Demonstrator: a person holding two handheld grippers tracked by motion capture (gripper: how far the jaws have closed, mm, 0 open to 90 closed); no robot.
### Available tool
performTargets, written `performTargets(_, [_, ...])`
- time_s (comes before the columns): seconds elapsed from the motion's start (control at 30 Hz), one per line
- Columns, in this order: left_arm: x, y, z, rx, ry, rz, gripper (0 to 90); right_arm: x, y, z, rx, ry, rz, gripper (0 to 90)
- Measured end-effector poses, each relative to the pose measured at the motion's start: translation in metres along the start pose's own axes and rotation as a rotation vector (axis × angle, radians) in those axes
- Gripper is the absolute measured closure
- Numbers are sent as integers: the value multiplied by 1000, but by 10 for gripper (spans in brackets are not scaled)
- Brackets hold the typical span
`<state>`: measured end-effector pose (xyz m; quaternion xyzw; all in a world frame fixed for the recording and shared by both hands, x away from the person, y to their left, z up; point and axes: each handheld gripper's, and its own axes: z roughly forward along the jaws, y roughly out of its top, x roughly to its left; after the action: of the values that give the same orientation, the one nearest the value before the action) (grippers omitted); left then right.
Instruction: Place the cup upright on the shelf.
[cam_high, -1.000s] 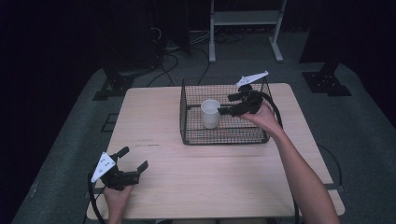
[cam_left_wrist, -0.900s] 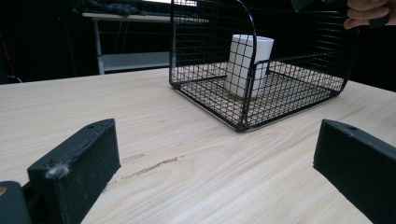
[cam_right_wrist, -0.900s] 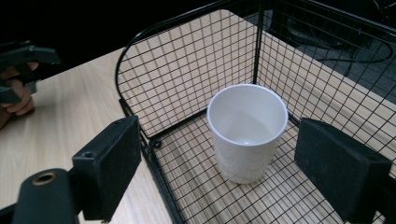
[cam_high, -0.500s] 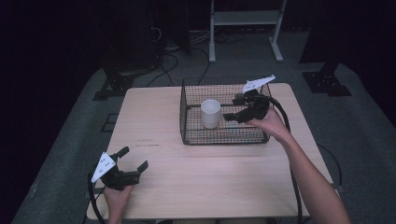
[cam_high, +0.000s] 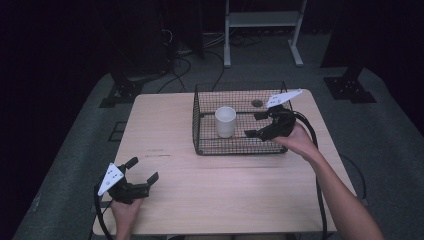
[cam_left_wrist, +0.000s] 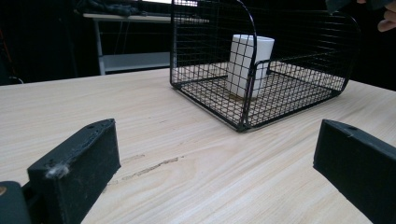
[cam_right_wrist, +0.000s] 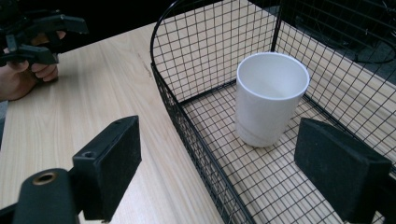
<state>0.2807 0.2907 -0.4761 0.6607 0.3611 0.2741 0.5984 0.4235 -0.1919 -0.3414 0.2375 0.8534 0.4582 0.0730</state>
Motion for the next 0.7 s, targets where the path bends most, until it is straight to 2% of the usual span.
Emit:
performTargets(0.07, [0, 0, 0, 1, 0, 0, 0, 1, -3, -2, 12, 1, -1, 138])
performTargets(0.7, [0, 0, 0, 1, 5, 2, 0, 4, -34, -27, -10, -18, 23, 139])
